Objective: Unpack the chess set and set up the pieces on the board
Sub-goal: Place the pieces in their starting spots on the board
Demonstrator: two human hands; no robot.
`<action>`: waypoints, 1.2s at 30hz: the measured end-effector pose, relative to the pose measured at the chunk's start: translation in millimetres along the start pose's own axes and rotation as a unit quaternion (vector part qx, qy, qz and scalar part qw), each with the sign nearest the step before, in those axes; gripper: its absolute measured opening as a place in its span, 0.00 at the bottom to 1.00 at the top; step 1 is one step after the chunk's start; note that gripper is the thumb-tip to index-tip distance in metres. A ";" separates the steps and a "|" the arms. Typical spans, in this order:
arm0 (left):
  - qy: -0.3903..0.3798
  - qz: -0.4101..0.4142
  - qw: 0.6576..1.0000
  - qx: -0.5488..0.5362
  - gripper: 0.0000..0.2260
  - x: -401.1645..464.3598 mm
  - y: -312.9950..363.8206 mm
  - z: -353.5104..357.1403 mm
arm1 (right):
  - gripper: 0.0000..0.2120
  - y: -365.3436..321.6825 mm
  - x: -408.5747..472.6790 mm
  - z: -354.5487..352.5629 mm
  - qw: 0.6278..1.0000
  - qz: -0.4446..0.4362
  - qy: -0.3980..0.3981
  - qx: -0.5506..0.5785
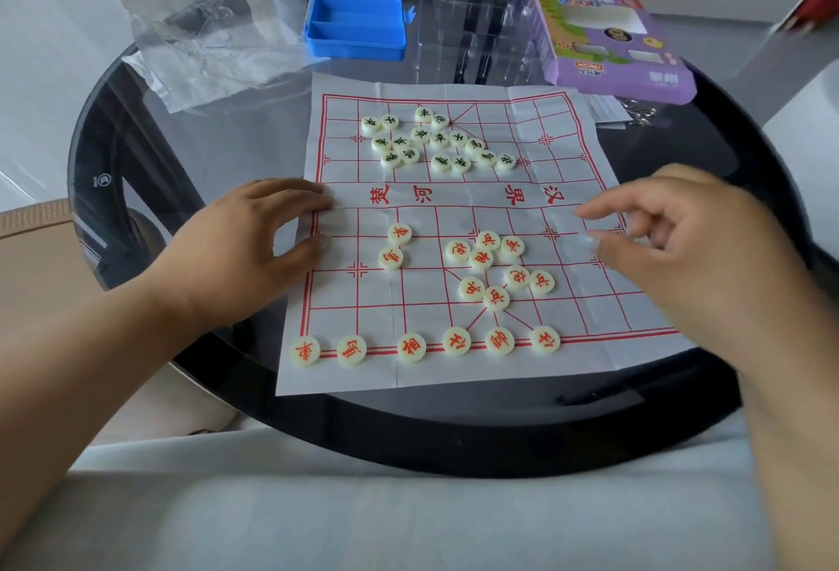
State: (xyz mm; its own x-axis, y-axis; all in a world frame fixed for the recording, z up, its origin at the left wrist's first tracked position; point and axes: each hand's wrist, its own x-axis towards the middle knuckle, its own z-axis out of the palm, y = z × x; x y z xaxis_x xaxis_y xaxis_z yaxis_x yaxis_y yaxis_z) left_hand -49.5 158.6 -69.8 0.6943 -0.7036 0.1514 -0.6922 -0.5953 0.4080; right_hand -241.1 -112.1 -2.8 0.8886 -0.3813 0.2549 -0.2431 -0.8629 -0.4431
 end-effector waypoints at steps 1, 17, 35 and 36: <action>0.001 0.000 1.000 0.001 0.27 -0.1 0.2 -0.1 | 0.07 3.8 1.3 -1.9 1.000 0.011 0.007 0.001; 0.000 -0.003 1.000 -0.005 0.24 -1.0 4.2 -1.6 | 0.08 5.6 3.1 14.9 0.991 0.029 -0.122 -0.041; 0.011 -0.013 1.000 -0.003 0.18 -1.8 6.2 -0.9 | 0.10 -0.2 -3.4 24.3 0.992 0.029 -0.117 -0.039; 0.012 -0.013 1.000 -0.003 0.18 -2.0 6.1 -0.7 | 0.09 -2.4 -4.4 24.1 0.995 0.015 -0.097 -0.027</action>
State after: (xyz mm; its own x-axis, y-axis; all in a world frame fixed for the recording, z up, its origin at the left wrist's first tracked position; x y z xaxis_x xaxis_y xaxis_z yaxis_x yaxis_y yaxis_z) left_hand -55.0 156.6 -67.0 0.7173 -0.6777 0.1620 -0.6719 -0.6112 0.4184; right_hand -235.0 -100.4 -23.6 0.9377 -0.3404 0.0691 -0.2864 -0.8704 -0.4004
